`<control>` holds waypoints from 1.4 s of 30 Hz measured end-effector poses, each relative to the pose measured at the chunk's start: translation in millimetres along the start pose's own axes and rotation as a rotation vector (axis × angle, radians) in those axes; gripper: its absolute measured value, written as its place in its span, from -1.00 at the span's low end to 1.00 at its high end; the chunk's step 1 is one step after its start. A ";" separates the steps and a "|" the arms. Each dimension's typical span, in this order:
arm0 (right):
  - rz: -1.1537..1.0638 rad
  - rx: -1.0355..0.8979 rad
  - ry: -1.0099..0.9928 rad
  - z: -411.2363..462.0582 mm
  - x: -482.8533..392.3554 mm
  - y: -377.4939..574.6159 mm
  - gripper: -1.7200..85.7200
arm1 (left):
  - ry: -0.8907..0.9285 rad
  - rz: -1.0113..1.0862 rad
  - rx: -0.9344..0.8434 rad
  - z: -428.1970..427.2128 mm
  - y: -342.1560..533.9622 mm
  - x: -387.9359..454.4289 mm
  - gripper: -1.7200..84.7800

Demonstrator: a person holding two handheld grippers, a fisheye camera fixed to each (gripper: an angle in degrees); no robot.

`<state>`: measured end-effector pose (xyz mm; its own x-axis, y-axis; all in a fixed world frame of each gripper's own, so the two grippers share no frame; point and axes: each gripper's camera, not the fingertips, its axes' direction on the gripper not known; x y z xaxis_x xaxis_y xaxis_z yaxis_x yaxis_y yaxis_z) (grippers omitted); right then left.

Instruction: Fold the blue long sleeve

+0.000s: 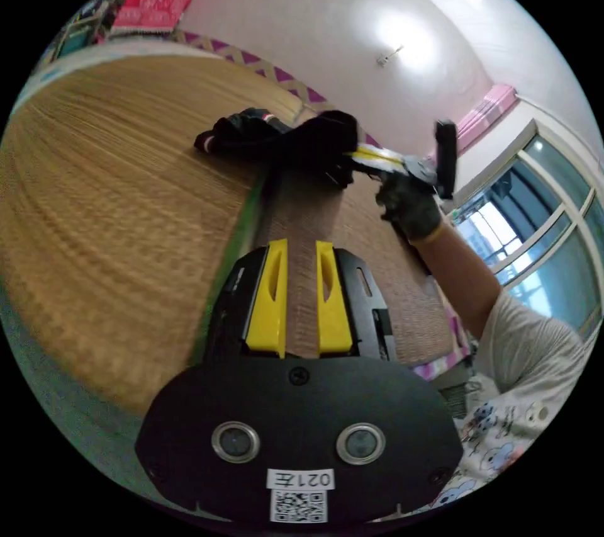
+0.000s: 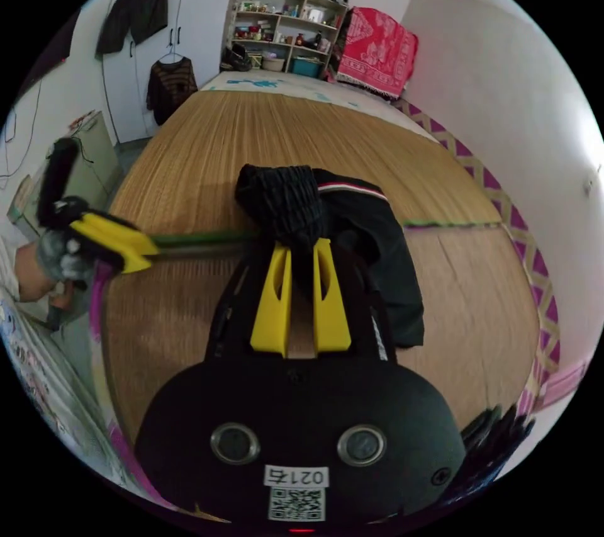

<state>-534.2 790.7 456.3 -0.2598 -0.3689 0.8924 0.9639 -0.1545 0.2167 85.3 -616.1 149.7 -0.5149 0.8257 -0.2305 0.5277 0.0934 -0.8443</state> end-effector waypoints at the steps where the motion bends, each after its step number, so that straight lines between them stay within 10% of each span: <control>1: 0.017 -0.008 -0.008 -10.2 -1.3 15.1 -0.83 | 0.065 -0.037 -0.058 22.2 -10.8 -1.9 -0.80; 13: 0.253 -0.103 0.027 -164.1 -83.2 169.5 -0.82 | 0.208 0.341 -0.384 110.6 -62.0 84.0 -0.87; 26: 0.225 -0.081 0.017 -201.6 -117.2 155.0 -0.55 | 0.047 0.197 -0.253 17.2 11.8 8.2 -0.98; 34: 0.112 -0.263 0.186 -188.1 -118.1 155.4 -0.71 | 0.105 0.143 -0.212 17.9 34.2 3.6 -0.97; 42: 0.739 0.225 -0.191 -362.6 67.0 251.0 -0.85 | 0.144 0.103 -0.181 42.1 32.4 10.9 -0.86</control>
<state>-330.7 394.9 427.0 0.4461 -0.1371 0.8844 0.8768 0.2651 -0.4012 68.3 -627.5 99.5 -0.3573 0.9055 -0.2290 0.6916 0.0918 -0.7164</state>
